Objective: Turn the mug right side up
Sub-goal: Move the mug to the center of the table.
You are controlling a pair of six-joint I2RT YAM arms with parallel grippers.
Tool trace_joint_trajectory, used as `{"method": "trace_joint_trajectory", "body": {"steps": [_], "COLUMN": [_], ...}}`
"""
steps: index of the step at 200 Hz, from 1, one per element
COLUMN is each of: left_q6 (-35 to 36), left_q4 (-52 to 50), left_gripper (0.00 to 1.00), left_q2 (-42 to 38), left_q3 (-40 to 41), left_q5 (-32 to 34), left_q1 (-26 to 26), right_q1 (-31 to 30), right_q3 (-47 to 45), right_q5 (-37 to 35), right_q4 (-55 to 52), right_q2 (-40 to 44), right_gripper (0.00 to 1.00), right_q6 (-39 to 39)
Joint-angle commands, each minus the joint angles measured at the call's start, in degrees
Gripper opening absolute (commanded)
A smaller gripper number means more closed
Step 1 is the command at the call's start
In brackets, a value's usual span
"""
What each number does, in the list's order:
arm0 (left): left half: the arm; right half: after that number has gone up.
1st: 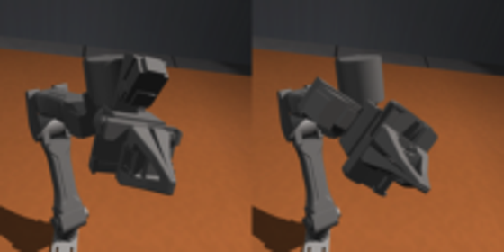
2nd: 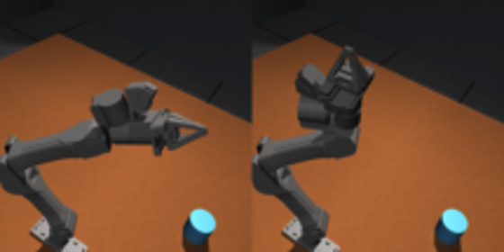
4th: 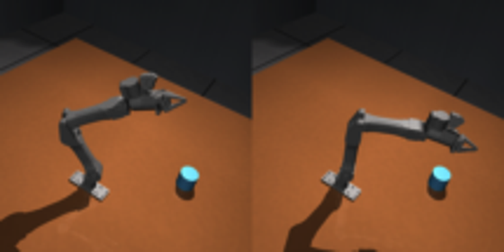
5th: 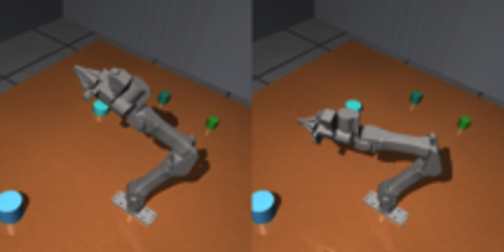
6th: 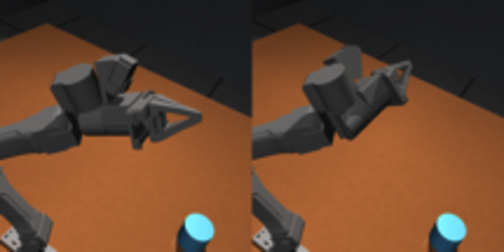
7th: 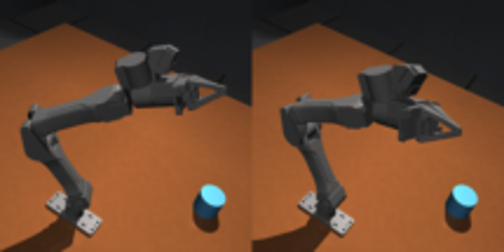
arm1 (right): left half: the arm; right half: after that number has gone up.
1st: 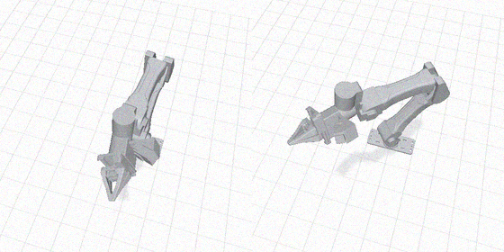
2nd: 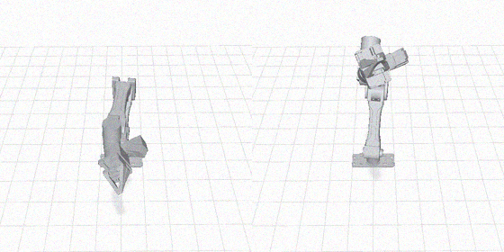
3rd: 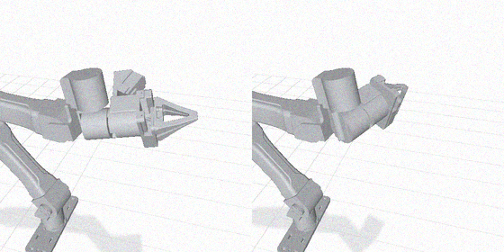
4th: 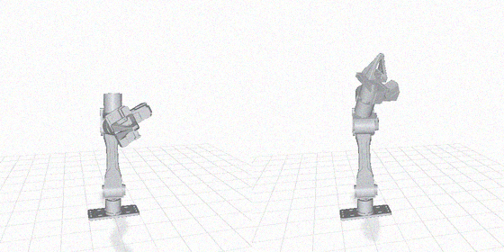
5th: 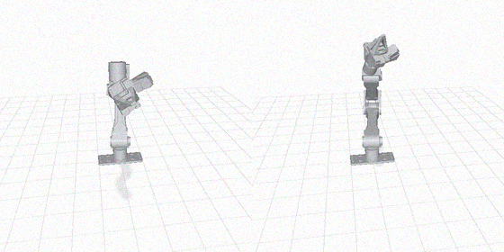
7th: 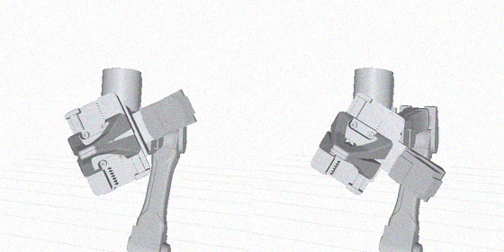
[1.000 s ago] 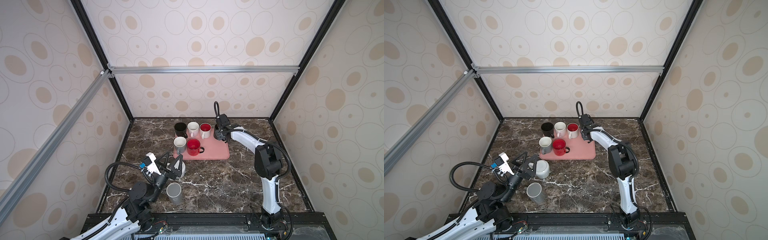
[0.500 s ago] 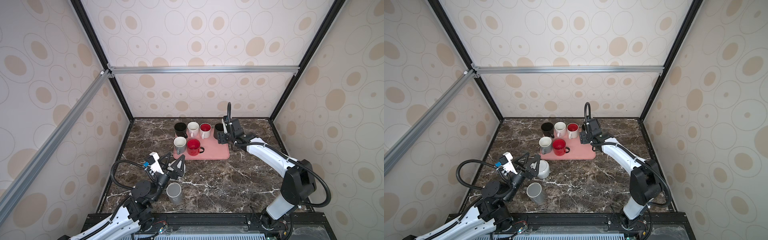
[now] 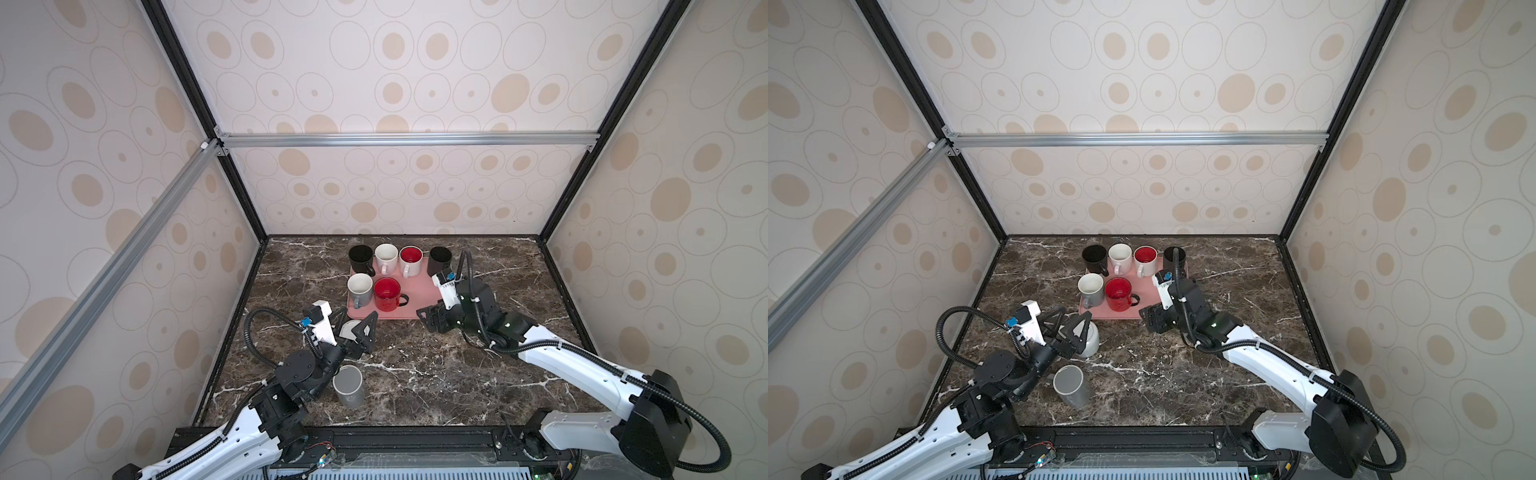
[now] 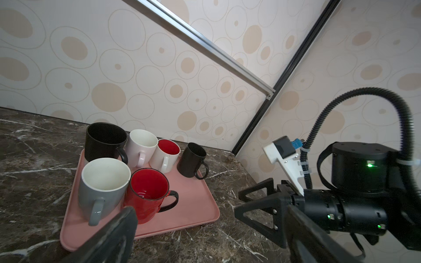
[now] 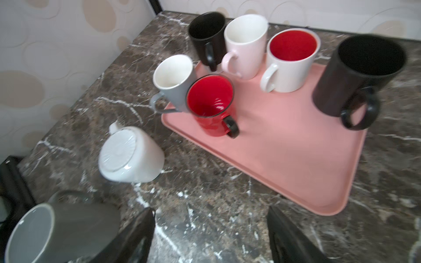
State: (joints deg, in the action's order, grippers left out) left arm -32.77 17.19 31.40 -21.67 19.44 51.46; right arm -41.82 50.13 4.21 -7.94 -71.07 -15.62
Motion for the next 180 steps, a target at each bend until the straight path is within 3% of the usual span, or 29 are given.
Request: {"method": "trace_joint_trajectory", "body": {"steps": [1, 57, 98, 180], "left_q6": [-1.71, -3.42, -8.5, -11.28], "left_q4": [-4.07, -11.89, -24.35, -26.8], "left_gripper": [0.99, 0.99, 0.99, 0.99], "left_q2": [0.57, 0.55, -0.28, -8.5], "left_q3": [-2.24, -4.23, -7.03, -5.75], "left_q5": [1.19, 5.91, 13.02, 19.05], "left_q1": [-0.22, -0.23, -0.22, -0.23], "right_q1": [-4.15, -14.6, -21.35, -27.5], "right_q3": [-2.63, -1.1, -0.23, 4.8], "right_q5": [5.71, 5.11, 5.46, 5.95], "right_q4": [4.35, 8.05, 12.02, 20.95], "right_q2": [-0.02, -6.59, -10.23, -21.4], "right_gripper": [0.81, 0.85, 1.0, 1.0], "right_q6": [-1.46, 0.71, 5.04, 10.44]}}
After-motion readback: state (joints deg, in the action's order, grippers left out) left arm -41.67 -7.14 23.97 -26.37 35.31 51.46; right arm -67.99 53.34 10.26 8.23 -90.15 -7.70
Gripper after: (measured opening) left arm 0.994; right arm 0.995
